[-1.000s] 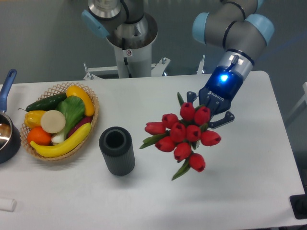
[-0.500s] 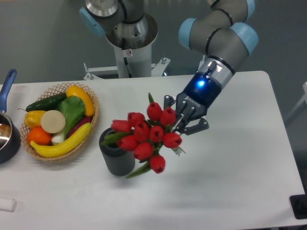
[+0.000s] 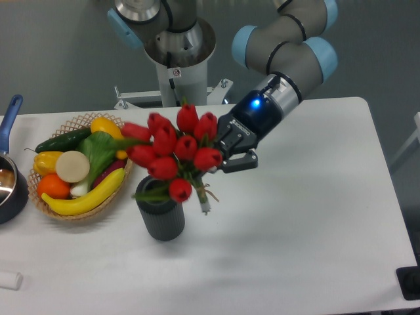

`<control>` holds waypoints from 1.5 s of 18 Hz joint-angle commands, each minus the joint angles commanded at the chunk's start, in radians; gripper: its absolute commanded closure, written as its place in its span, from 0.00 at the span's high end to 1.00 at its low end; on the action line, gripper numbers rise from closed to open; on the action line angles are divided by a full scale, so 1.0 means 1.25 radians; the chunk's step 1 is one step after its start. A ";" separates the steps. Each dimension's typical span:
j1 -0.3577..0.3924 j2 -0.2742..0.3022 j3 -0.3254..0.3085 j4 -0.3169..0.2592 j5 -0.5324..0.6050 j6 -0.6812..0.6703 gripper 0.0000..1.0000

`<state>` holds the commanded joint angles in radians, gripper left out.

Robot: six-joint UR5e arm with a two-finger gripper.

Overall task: Insert the flowers into the vase
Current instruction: 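Raise the bouquet and position its stems above the vase opening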

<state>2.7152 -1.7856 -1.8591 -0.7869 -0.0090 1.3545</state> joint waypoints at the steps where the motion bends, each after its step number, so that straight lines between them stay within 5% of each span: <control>1: -0.010 0.004 -0.011 0.001 -0.007 0.004 0.14; 13: -0.020 0.082 -0.125 -0.001 -0.006 -0.002 0.14; 27: -0.034 0.028 -0.142 0.000 0.014 0.002 0.14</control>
<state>2.6722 -1.7503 -2.0371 -0.7869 0.0091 1.3576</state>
